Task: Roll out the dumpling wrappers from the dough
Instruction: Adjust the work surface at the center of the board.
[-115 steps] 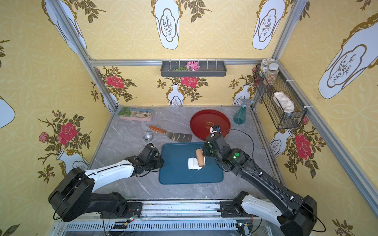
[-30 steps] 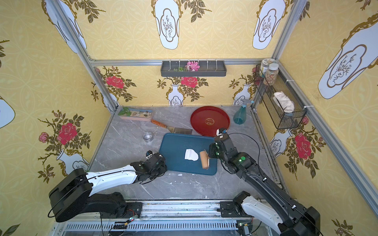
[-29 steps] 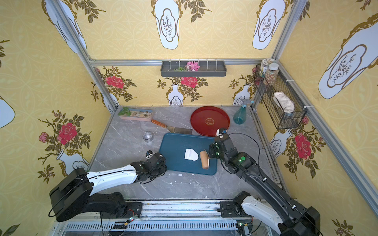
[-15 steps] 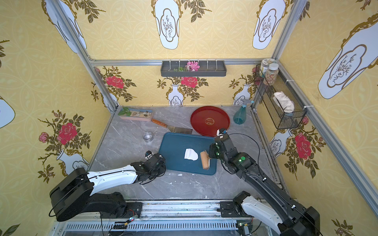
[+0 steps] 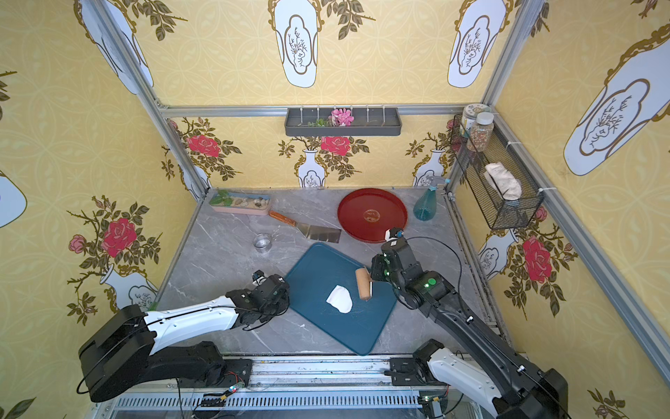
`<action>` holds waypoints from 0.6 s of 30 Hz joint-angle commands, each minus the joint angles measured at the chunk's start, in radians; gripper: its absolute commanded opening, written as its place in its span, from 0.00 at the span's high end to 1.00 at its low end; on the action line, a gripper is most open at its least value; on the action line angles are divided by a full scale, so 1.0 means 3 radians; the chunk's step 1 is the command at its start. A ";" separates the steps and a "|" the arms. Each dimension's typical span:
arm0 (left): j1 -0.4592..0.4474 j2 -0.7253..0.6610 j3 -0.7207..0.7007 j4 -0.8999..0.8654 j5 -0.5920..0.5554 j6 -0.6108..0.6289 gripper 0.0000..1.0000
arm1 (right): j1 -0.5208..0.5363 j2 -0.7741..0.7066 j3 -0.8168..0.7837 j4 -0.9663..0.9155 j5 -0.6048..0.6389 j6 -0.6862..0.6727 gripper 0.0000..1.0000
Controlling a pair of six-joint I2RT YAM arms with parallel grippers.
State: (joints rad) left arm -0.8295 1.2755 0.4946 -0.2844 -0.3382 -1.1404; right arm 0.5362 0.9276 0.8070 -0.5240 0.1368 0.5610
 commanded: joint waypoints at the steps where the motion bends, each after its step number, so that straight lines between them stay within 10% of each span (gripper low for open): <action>1: 0.0075 0.0058 0.0010 -0.0271 -0.0079 0.0256 0.88 | -0.0008 -0.0024 0.0015 0.0146 -0.0006 0.0008 1.00; 18: 0.0901 0.0674 0.0531 0.0311 0.0266 0.1499 1.00 | 0.0076 -0.0022 -0.0114 0.0413 -0.0490 -0.0031 1.00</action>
State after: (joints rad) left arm -0.5812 1.4551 0.6357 -0.2329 -0.3050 -0.8185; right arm 0.5453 0.9134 0.7788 -0.4839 0.0254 0.5312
